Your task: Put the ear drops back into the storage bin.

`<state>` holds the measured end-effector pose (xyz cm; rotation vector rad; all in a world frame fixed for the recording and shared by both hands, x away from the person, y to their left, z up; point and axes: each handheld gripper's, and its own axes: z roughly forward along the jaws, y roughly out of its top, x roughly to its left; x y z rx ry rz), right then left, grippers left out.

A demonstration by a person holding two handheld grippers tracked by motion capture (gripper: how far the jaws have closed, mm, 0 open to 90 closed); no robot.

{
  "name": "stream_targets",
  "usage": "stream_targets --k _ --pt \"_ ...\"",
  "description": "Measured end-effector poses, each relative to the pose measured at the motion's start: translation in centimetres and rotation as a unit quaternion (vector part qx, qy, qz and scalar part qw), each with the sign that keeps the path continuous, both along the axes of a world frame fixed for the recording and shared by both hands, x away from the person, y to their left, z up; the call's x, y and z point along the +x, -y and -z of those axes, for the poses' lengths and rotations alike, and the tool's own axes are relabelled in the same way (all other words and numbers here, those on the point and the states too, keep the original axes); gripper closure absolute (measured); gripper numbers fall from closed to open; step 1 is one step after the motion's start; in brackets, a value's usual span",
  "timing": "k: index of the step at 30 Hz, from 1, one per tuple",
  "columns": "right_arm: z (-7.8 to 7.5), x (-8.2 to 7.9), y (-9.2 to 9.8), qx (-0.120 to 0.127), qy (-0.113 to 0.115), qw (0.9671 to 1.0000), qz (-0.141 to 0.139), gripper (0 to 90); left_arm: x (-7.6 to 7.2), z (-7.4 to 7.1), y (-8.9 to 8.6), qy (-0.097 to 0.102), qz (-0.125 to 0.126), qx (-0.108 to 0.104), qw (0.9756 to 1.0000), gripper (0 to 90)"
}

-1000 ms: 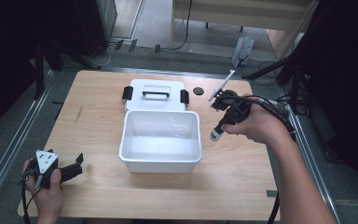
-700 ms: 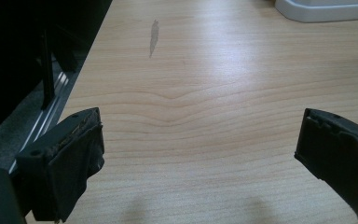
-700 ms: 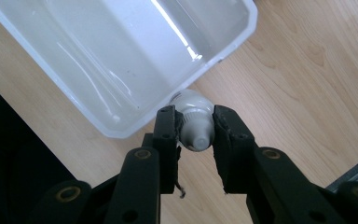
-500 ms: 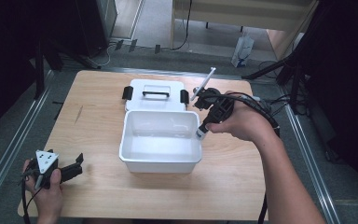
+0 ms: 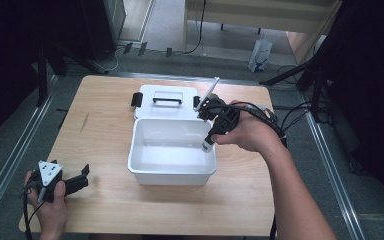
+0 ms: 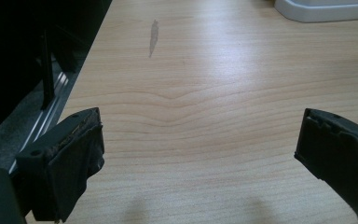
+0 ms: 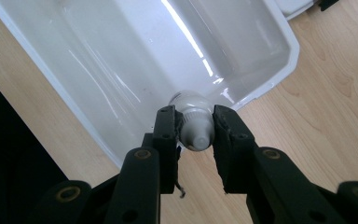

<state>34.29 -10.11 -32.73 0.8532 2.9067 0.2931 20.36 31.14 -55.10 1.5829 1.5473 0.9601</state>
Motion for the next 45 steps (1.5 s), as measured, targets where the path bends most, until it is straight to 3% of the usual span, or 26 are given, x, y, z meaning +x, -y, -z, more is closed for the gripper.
stream_targets --k 11,14,23,28,30,33,34,45 --pt "2.3 0.2 -0.3 -0.017 0.010 0.9995 -0.026 72.1 0.0 0.0 0.0 0.000 0.000 0.000 1.0000 1.7" --pt "3.1 0.4 -0.5 -0.031 0.026 0.9984 -0.040 72.1 0.0 0.0 0.0 0.000 0.000 0.000 1.0000 1.7" --pt "5.1 0.7 -1.2 -0.053 0.043 0.9949 -0.073 72.0 0.0 0.0 0.0 0.001 0.000 0.000 1.0000 1.7" --pt "6.3 0.9 -1.5 -0.067 0.047 0.9903 -0.112 72.0 0.0 0.0 0.0 -0.001 0.000 -0.001 1.0000 1.7" --pt "7.0 0.9 -1.8 -0.083 0.053 0.9857 -0.136 71.9 0.0 0.0 0.0 -0.001 0.000 -0.001 1.0000 1.7" --pt "7.5 0.9 -2.1 -0.096 0.054 0.9829 -0.148 71.9 0.0 0.0 0.0 -0.002 0.000 0.000 1.0000 1.7" --pt "8.0 1.0 -2.2 -0.105 0.054 0.9799 -0.161 71.9 0.0 0.0 0.0 -0.002 0.000 0.000 1.0000 1.7" --pt "9.9 1.1 -2.5 -0.121 0.042 0.9751 -0.181 72.6 0.0 0.0 0.0 -0.004 0.001 0.002 1.0000 1.8"
